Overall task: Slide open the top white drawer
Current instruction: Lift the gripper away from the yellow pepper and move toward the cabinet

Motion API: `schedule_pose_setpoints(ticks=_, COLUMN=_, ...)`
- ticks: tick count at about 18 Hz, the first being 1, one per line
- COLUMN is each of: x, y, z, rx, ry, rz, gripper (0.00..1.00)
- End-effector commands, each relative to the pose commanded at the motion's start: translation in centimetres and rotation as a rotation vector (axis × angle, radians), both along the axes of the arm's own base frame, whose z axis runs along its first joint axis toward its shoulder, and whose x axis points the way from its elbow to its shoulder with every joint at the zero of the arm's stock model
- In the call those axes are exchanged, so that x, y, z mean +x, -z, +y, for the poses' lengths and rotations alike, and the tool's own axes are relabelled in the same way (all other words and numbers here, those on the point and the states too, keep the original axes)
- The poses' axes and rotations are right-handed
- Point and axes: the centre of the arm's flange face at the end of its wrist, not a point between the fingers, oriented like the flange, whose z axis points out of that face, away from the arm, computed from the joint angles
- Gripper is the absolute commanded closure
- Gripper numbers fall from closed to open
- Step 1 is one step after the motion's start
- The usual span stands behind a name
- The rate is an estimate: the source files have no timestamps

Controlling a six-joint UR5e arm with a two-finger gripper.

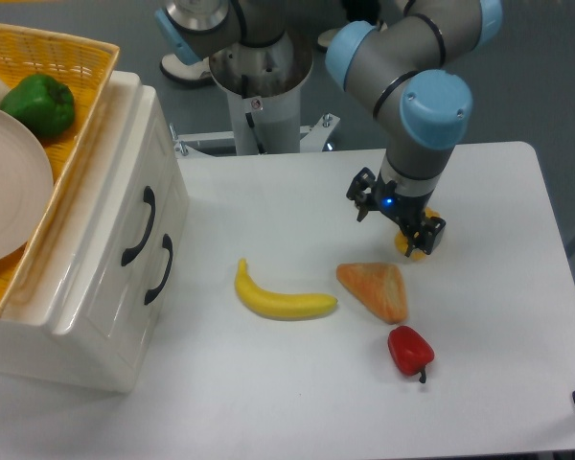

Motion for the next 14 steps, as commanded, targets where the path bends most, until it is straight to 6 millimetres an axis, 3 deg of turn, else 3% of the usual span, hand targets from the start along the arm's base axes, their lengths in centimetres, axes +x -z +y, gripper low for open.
schedule_pose_setpoints(ticks=9, x=1.4, y=-1.4, z=1.4, rx=0.03, ry=-0.18, rz=-0.007, gripper=0.0)
schedule_pose_setpoints(ticks=14, x=2.4, y=-1.5, z=1.9, rx=0.025, ry=-0.195, rz=-0.013, gripper=0.0)
